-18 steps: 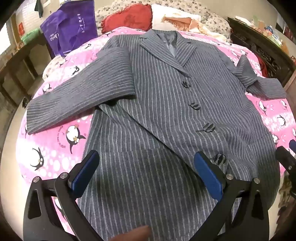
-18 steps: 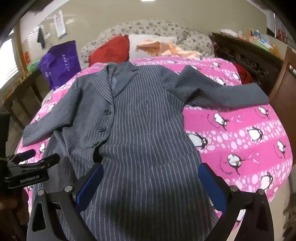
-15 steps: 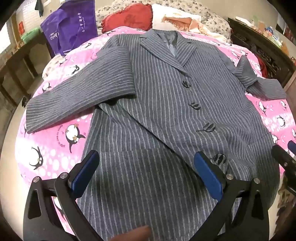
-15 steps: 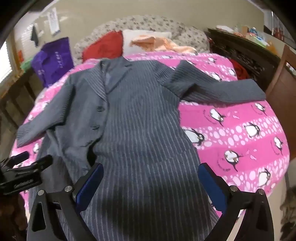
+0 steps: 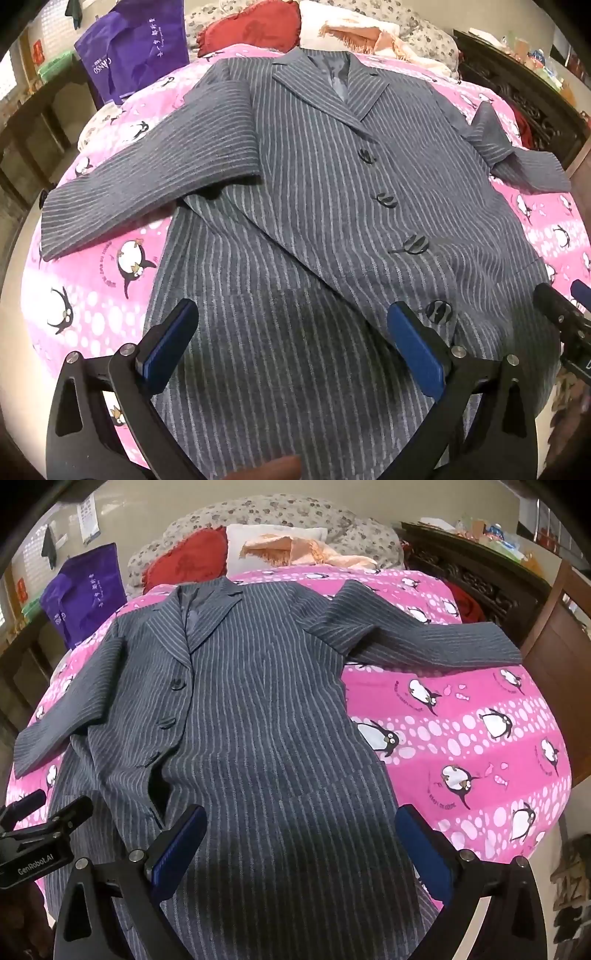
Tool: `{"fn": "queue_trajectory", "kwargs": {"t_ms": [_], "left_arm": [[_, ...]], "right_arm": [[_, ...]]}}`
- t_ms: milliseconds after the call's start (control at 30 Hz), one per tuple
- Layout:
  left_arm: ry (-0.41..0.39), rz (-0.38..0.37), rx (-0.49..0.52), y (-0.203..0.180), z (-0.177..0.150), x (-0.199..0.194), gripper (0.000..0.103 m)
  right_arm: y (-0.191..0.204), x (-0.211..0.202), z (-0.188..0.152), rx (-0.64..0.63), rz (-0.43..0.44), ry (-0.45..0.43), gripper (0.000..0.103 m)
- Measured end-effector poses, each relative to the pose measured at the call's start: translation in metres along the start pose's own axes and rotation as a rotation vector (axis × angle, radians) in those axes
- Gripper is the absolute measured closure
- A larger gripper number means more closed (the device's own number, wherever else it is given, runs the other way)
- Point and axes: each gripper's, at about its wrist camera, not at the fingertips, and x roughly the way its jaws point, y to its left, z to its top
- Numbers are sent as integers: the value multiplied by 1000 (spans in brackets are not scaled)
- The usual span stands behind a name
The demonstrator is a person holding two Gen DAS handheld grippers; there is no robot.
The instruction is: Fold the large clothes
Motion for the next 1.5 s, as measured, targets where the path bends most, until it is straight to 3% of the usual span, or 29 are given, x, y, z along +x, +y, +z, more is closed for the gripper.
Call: {"fn": "queue_trajectory", "kwargs": {"t_ms": [1367, 1500], "left_arm": [[46, -20, -26, 14, -4, 26, 0], [34, -11, -21, 14, -2, 28, 0]], "right_arm": [[18, 30, 5, -41, -23, 63, 2], [16, 29, 10, -37, 10, 30, 2]]}}
